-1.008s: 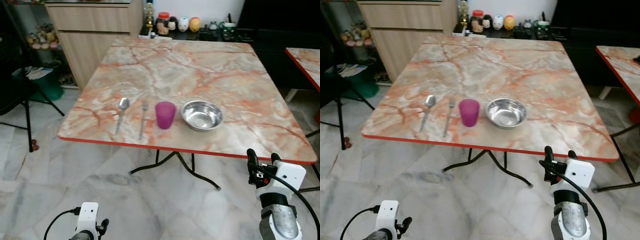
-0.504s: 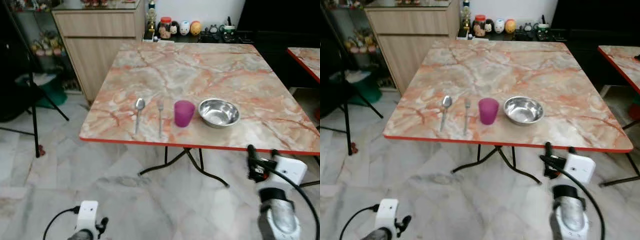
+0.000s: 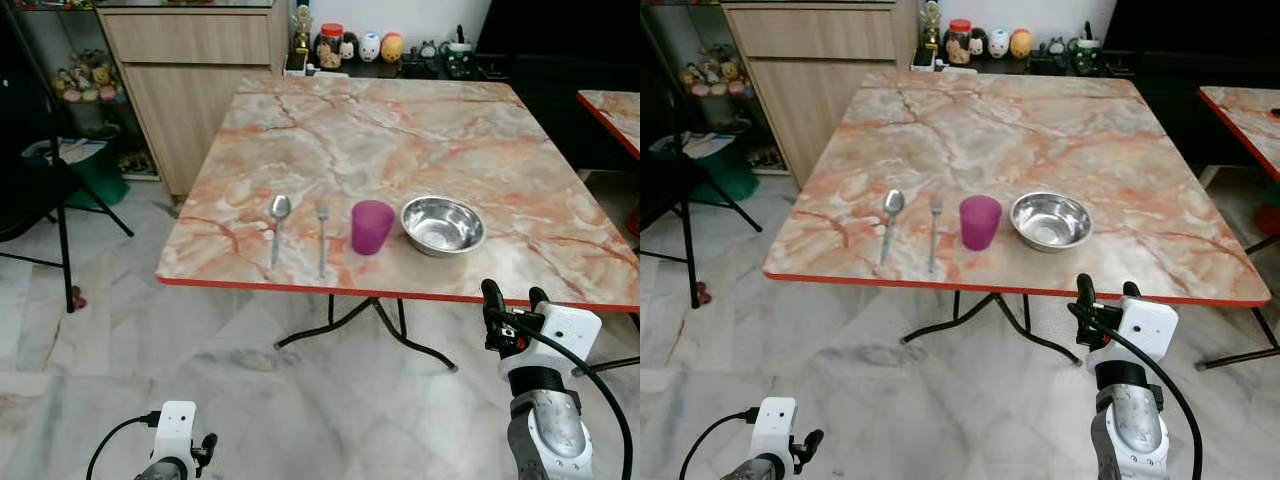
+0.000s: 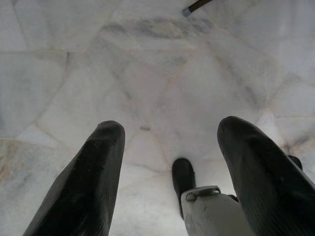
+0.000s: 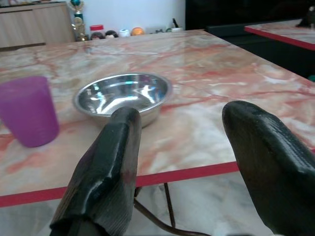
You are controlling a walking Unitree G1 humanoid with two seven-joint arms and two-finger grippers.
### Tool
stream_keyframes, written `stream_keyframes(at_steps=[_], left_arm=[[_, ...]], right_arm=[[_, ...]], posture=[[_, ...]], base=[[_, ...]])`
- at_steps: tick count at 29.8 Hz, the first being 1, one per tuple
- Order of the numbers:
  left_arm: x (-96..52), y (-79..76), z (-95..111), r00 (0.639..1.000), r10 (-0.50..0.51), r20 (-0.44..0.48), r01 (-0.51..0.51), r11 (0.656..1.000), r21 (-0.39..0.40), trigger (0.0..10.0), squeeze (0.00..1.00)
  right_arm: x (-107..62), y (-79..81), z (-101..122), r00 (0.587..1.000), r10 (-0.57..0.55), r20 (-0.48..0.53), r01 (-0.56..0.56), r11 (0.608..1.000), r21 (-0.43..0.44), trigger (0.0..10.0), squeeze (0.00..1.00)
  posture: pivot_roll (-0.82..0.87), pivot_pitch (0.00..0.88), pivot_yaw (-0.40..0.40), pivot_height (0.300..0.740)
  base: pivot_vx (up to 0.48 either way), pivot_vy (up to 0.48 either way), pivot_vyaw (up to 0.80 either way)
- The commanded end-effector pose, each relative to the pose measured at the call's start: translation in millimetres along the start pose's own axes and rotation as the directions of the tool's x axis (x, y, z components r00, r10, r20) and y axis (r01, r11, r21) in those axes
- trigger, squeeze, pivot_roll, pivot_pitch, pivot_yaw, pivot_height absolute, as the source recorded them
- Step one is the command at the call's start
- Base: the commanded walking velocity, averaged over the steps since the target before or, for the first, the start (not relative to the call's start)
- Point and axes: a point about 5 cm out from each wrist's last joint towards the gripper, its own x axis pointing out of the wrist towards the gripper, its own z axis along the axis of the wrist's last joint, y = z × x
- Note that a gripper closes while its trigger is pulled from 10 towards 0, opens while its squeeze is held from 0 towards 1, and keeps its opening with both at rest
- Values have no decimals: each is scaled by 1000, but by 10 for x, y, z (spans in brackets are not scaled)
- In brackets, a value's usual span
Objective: Setting the table
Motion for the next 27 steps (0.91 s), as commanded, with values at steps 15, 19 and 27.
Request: stream_keyframes(at_steps=[15,19,27], left_arm=[[8,-50,38,1000,-12,26,11,1000,11,10000,0],[9,-49,46,1000,-12,28,12,1000,13,10000,0],[13,-63,57,999,-18,31,18,1000,15,10000,0]], right_arm=[[1,-10,6,1000,0,-1,0,1000,9,10000,0],[10,-11,19,1000,-2,5,2,1000,8,10000,0],[10,-12,37,1000,-3,15,3,1000,9,10000,0]], posture=[[-7,43,-5,740],[-9,43,-5,740],[-10,41,-3,740]], base=[[0,0,0],[272,0,0],[295,0,0]])
